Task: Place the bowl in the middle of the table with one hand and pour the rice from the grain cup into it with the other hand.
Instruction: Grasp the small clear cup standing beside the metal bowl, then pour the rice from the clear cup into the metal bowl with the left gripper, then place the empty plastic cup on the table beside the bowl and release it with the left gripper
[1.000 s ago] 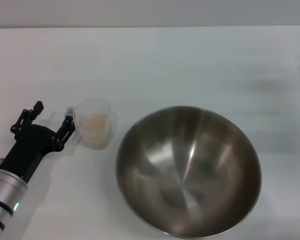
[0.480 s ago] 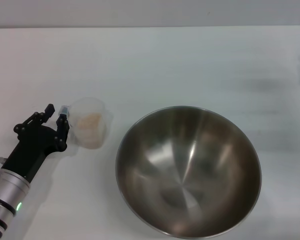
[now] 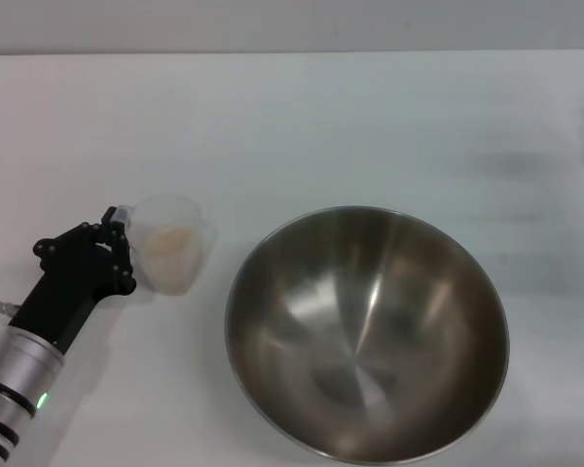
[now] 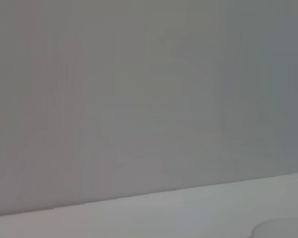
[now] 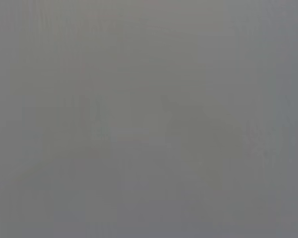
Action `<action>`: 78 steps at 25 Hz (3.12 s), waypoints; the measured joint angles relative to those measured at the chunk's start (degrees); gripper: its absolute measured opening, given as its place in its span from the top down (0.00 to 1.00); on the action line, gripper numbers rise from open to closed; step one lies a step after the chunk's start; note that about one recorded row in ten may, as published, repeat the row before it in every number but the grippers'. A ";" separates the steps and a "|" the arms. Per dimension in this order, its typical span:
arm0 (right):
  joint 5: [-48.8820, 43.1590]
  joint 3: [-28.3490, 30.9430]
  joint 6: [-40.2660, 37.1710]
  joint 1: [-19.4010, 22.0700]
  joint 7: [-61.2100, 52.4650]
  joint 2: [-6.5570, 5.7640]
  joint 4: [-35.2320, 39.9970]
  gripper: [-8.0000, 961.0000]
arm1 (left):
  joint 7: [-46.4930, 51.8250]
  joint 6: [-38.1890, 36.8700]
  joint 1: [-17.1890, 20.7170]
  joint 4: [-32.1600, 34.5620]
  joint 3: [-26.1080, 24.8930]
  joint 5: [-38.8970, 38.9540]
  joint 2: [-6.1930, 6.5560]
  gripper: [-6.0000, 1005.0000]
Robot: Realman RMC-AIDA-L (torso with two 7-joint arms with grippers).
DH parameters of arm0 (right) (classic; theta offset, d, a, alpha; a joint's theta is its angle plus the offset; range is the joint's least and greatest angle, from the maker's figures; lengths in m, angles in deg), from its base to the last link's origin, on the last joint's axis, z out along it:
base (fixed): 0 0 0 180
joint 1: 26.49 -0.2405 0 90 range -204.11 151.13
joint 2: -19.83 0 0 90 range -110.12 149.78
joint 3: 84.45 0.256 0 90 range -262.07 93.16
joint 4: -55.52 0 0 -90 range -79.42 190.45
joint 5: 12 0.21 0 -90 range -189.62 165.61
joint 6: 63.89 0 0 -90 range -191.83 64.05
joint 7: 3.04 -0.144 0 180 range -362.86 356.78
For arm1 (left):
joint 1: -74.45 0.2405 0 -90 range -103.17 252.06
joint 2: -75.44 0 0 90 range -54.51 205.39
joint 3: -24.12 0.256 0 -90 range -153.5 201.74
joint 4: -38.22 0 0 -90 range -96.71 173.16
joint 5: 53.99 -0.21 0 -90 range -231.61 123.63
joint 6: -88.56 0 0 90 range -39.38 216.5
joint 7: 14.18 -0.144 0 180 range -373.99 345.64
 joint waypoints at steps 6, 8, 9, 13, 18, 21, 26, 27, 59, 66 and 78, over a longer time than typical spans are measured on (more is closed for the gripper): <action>0.20 0.20 -0.02 -0.01 -0.17 -0.35 0.15 0.62 | -11.48 -3.76 0.05 -3.47 -0.16 0.16 -0.05 0.97; 0.17 0.22 -0.24 -0.12 -0.34 -0.58 0.20 0.62 | -11.48 -3.76 0.05 -3.47 -0.16 0.16 -0.05 0.97; 0.17 0.22 -0.35 -0.25 -0.34 -0.70 0.25 0.62 | -14.72 -6.25 -0.12 -4.03 -0.18 0.13 -0.05 0.97; 0.29 0.28 -0.18 -1.04 -0.17 -1.38 0.17 0.62 | -24.85 -16.58 -1.93 -3.38 1.03 -0.08 -0.07 0.96; 0.35 0.34 -0.08 -2.08 0.41 -2.08 -0.06 0.62 | -40.84 -27.68 -5.58 0.18 8.64 -0.13 -0.09 0.96; 0.22 0.34 -0.05 -2.26 1.49 -2.12 -0.06 0.62 | -54.30 -30.23 -8.00 1.83 15.48 -0.15 -0.10 0.96; 0.17 0.15 -0.01 -2.28 4.90 -1.74 0.09 0.62 | -70.36 -30.68 -9.55 2.36 21.55 -0.14 -0.09 0.95; 0.17 0.13 -0.01 -2.28 5.42 -1.64 0.08 0.62 | -70.36 -30.68 -9.55 2.36 21.55 -0.14 -0.09 0.95; 0.71 1.20 -0.04 -2.11 12.43 0.42 0.33 0.62 | -99.61 -28.86 -13.12 9.63 25.33 -7.65 0.07 0.92; 0.72 1.77 0.00 -2.48 12.47 0.52 0.32 0.62 | -99.19 -29.41 -12.19 9.22 24.90 -7.61 0.21 0.91; 0.41 1.86 4.09 -4.00 12.28 0.95 2.31 0.62 | -67.12 -33.26 -8.96 3.95 10.34 -7.01 0.23 0.90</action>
